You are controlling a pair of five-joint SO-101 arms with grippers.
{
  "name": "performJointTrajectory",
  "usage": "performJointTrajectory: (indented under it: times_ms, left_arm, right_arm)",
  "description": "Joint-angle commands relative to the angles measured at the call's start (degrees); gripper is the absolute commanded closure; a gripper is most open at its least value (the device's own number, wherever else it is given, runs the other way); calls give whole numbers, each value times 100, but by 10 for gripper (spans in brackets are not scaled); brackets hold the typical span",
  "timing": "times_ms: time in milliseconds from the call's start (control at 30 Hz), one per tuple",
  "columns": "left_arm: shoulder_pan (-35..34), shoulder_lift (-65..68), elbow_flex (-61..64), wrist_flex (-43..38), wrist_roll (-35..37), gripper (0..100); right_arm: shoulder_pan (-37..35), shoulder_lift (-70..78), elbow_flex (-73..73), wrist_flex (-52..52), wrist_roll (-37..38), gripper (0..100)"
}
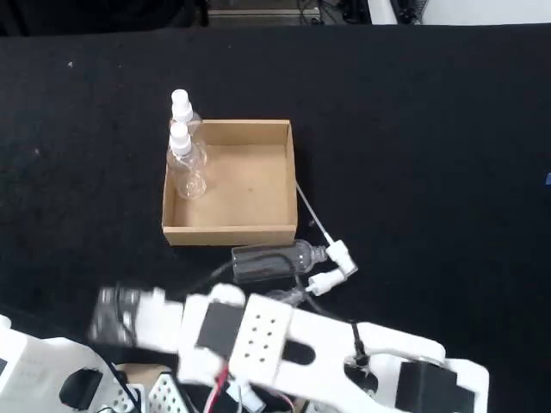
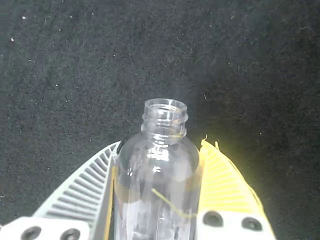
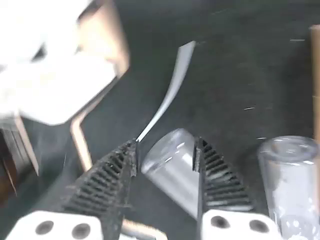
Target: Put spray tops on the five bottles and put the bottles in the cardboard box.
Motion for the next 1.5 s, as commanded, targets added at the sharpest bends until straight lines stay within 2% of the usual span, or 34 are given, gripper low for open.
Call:
performJointTrajectory:
  times_ms: [0,100,433,767,900,1067,1167,1300,1467]
  left_arm:
    - [22,-35,-374,-88,18,971]
    - [22,-35,-374,-88,18,971]
    - [136,-35,-374,-88,18,971]
    - [163,-35,-365,-79,26,971]
    - [154,-35,-365,-79,26,971]
    - [171,-35,-374,-88,44,971]
    - [189,-35,-374,-176,62,971]
    - [171,-35,-374,-369,396,971]
    - [171,-35,-374,-369,422,971]
  right_arm:
    - [-132,-321,224,88,686,892]
    - [-123,-277,558,79,914,897]
    - [-132,-242,1367,79,897,864]
    - [-114,-479,919,-18,-246,864]
    - [-369,-391,1059,-62,-255,861]
    - [-589,22,1534,-501,-299,742]
    - [-598,391,1596,-835,-325,739]
    - [-607,875,1464,-1248,-1064,737]
    - [-589,1086,1182,-1248,-1732,737]
